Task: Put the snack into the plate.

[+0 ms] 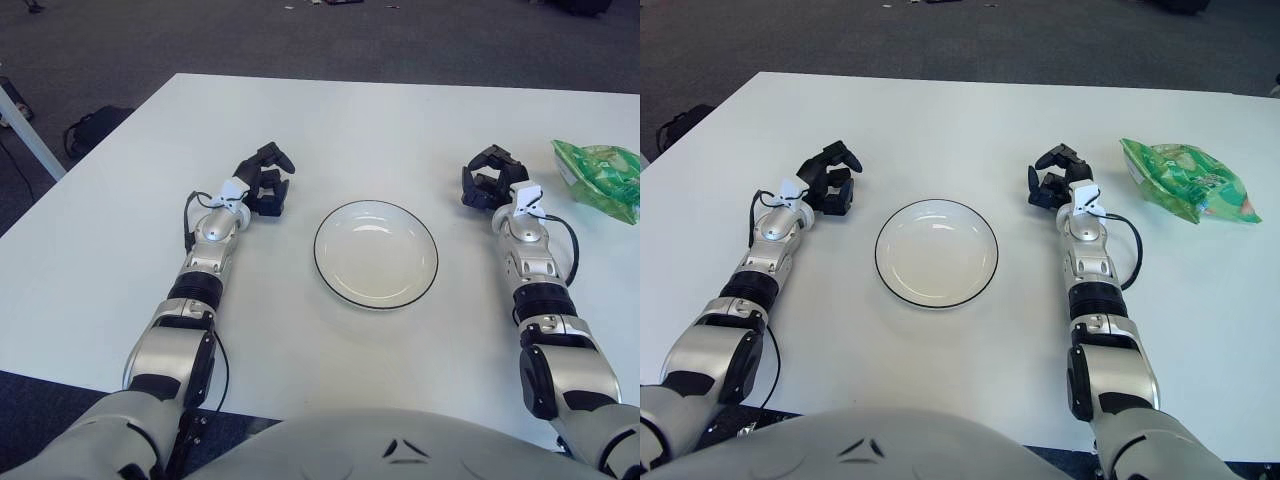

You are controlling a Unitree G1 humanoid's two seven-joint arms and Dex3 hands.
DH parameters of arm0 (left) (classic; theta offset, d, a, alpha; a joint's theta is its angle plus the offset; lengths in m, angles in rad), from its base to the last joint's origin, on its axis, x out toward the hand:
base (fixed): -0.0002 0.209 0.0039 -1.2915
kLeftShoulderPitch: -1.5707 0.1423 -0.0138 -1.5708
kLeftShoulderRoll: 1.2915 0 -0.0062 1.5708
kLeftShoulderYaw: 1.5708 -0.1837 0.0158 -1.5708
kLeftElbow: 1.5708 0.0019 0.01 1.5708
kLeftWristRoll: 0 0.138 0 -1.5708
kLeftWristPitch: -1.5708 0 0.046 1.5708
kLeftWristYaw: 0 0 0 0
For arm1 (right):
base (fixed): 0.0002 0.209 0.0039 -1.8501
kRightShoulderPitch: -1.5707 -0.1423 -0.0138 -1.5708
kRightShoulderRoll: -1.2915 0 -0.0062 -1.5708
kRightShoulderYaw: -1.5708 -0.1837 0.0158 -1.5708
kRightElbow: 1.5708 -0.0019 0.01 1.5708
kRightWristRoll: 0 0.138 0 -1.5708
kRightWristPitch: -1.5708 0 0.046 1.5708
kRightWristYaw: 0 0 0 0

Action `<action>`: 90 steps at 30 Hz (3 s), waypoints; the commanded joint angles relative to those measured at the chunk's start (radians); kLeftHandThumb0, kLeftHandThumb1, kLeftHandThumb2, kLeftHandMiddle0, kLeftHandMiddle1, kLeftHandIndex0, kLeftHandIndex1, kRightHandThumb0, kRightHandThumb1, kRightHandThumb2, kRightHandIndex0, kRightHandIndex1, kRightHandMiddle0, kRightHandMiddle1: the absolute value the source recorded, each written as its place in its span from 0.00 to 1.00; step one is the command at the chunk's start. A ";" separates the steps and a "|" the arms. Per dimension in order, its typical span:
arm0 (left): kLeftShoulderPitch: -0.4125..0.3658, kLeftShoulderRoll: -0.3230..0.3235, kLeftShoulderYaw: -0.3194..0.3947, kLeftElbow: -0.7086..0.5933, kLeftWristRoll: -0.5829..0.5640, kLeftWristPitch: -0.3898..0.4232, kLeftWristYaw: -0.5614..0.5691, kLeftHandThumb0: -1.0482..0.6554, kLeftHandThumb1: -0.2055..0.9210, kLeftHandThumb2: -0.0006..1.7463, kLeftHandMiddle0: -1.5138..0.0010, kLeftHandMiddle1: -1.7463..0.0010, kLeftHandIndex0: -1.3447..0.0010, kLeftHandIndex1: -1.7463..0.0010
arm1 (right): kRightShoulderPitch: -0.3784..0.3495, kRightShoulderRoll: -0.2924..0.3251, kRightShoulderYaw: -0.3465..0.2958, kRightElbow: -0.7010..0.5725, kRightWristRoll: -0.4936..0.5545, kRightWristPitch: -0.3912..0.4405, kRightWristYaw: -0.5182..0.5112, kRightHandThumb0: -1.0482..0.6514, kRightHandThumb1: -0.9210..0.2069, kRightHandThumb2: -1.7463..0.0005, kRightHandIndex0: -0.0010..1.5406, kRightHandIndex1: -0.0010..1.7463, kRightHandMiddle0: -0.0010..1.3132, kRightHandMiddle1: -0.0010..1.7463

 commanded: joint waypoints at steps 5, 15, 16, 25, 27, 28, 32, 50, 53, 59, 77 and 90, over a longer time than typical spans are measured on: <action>0.092 -0.017 -0.023 0.061 0.032 0.026 0.008 0.35 0.55 0.69 0.35 0.00 0.60 0.00 | 0.082 -0.001 0.067 0.080 -0.176 -0.065 -0.187 0.35 0.47 0.30 0.70 1.00 0.42 1.00; 0.085 -0.010 -0.026 0.079 0.045 0.006 0.028 0.35 0.55 0.69 0.33 0.00 0.60 0.00 | 0.081 -0.030 0.136 0.123 -0.322 -0.163 -0.346 0.36 0.43 0.33 0.65 1.00 0.39 1.00; 0.085 -0.010 -0.026 0.079 0.046 0.005 0.027 0.35 0.55 0.69 0.33 0.00 0.60 0.00 | 0.085 -0.033 0.143 0.118 -0.336 -0.174 -0.362 0.36 0.43 0.34 0.64 1.00 0.39 1.00; 0.082 -0.009 -0.028 0.089 0.049 0.000 0.020 0.35 0.54 0.69 0.33 0.00 0.60 0.00 | 0.118 -0.049 0.153 0.033 -0.367 -0.197 -0.389 0.36 0.39 0.37 0.56 1.00 0.37 1.00; 0.080 -0.008 -0.029 0.092 0.049 0.002 0.019 0.35 0.54 0.69 0.33 0.00 0.60 0.00 | 0.131 -0.053 0.150 0.002 -0.367 -0.201 -0.384 0.37 0.38 0.38 0.54 1.00 0.36 1.00; 0.079 -0.008 -0.029 0.095 0.049 0.003 0.018 0.35 0.54 0.69 0.33 0.00 0.60 0.00 | 0.138 -0.058 0.148 -0.017 -0.366 -0.210 -0.381 0.37 0.36 0.39 0.52 1.00 0.35 1.00; 0.076 -0.009 -0.028 0.101 0.046 0.008 0.017 0.35 0.54 0.69 0.33 0.00 0.60 0.00 | 0.166 -0.076 0.137 -0.089 -0.365 -0.234 -0.372 0.55 0.49 0.29 0.47 0.95 0.30 1.00; 0.070 -0.014 -0.036 0.105 0.063 0.014 0.038 0.35 0.54 0.69 0.33 0.00 0.60 0.00 | 0.310 -0.253 0.018 -0.465 -0.539 -0.173 -0.363 0.50 0.28 0.49 0.32 0.85 0.25 1.00; 0.068 -0.013 -0.037 0.108 0.064 0.010 0.041 0.35 0.54 0.69 0.33 0.00 0.60 0.00 | 0.344 -0.289 -0.004 -0.534 -0.592 -0.143 -0.354 0.43 0.13 0.60 0.25 0.86 0.20 1.00; 0.065 -0.012 -0.041 0.120 0.068 -0.007 0.048 0.35 0.54 0.69 0.31 0.00 0.59 0.00 | 0.364 -0.354 -0.027 -0.574 -0.700 -0.088 -0.360 0.20 0.01 0.62 0.17 0.81 0.05 0.91; 0.057 0.002 -0.056 0.149 0.082 -0.048 0.056 0.35 0.52 0.71 0.28 0.00 0.58 0.00 | 0.367 -0.459 -0.099 -0.597 -0.827 0.022 -0.425 0.08 0.00 0.60 0.13 0.70 0.06 0.85; 0.058 0.012 -0.059 0.158 0.082 -0.070 0.055 0.35 0.52 0.71 0.29 0.00 0.58 0.00 | 0.415 -0.535 -0.175 -0.651 -0.824 0.103 -0.313 0.06 0.00 0.55 0.11 0.62 0.06 0.82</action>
